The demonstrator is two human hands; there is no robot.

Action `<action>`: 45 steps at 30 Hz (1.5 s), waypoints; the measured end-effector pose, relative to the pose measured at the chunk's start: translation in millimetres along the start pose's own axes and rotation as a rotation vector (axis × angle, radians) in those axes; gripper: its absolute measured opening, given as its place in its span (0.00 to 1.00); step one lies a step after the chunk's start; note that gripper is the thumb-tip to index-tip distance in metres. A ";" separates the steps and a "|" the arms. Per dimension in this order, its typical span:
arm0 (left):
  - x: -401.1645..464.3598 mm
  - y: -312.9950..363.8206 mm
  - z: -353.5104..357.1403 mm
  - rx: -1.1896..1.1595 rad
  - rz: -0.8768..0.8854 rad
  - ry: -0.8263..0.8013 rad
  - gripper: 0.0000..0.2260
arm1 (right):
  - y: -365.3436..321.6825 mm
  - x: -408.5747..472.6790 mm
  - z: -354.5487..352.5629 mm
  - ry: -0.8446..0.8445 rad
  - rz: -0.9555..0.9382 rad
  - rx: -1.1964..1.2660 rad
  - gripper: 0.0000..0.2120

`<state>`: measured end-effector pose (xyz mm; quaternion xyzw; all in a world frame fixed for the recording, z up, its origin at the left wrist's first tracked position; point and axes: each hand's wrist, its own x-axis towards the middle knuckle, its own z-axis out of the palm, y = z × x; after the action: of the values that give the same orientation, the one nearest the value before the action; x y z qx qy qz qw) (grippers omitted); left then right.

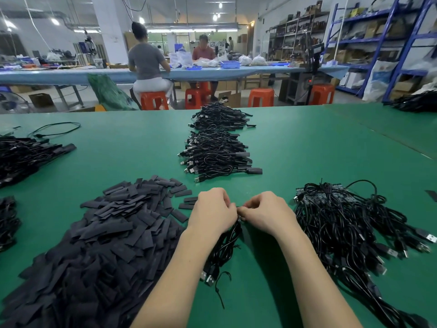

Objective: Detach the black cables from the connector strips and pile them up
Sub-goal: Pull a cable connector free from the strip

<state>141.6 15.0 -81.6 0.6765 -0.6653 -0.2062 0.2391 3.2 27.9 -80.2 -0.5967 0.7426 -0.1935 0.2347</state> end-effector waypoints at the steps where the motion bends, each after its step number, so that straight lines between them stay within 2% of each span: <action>1: 0.7 -0.2 0.4 -0.029 -0.012 -0.011 0.03 | 0.5 0.0 0.0 0.001 0.004 0.029 0.08; 5: 7.5 -5.9 -1.9 -0.268 -0.054 -0.016 0.03 | 2.5 2.4 2.8 -0.022 -0.012 0.209 0.06; 10: 7.5 -8.7 -11.1 -0.741 -0.104 -0.163 0.03 | 1.6 -2.4 0.2 -0.036 -0.022 0.587 0.05; 15: 5.7 -6.8 -18.6 -1.045 -0.146 -0.306 0.02 | 5.3 -7.5 -10.8 -0.054 0.024 0.852 0.09; 21: 4.5 -6.5 -18.4 -1.148 -0.130 -0.408 0.02 | 7.4 -5.8 -11.7 -0.137 0.058 0.952 0.14; 27: 3.3 -5.7 -22.2 -1.206 -0.132 -0.419 0.11 | 7.5 -2.9 -10.1 -0.267 0.021 1.070 0.20; 29: 3.4 -5.1 -23.3 -1.216 -0.156 -0.428 0.09 | 7.0 -3.4 -10.2 -0.321 0.029 1.136 0.17; 31: 3.6 -2.8 -23.3 -1.218 -0.171 -0.437 0.08 | 6.1 -5.1 -10.9 -0.367 0.069 1.191 0.07; 32: 3.5 -1.5 -23.5 -1.224 -0.176 -0.446 0.07 | 6.3 -5.0 -11.3 -0.379 0.102 1.219 0.06; 34: 3.7 0.0 -23.9 -1.256 -0.182 -0.472 0.07 | 8.2 -4.3 -11.7 -0.397 0.172 1.247 0.10; 38: 0.8 0.7 -20.9 -1.430 -0.222 -0.521 0.16 | 6.6 -5.8 -10.2 -0.480 0.213 1.422 0.12; 40: -1.4 -1.5 -19.5 -1.481 -0.237 -0.533 0.20 | 6.7 -5.4 -11.5 -0.439 0.199 1.410 0.13; 41: -1.9 -3.4 -20.0 -1.468 -0.230 -0.540 0.18 | 8.0 -5.4 -13.6 -0.383 0.174 1.335 0.13; 43: -1.0 -10.0 -22.5 -1.367 -0.228 -0.549 0.09 | 12.4 -4.3 -16.2 -0.155 0.123 1.158 0.11; 45: -0.8 -14.7 -24.9 -1.139 -0.228 -0.525 0.03 | 15.7 -3.1 -16.8 0.124 0.118 1.037 0.05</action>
<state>168.3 17.0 -70.4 0.4369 -0.4118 -0.7107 0.3667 -18.5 34.5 -75.1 -0.3465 0.5941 -0.5572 0.4653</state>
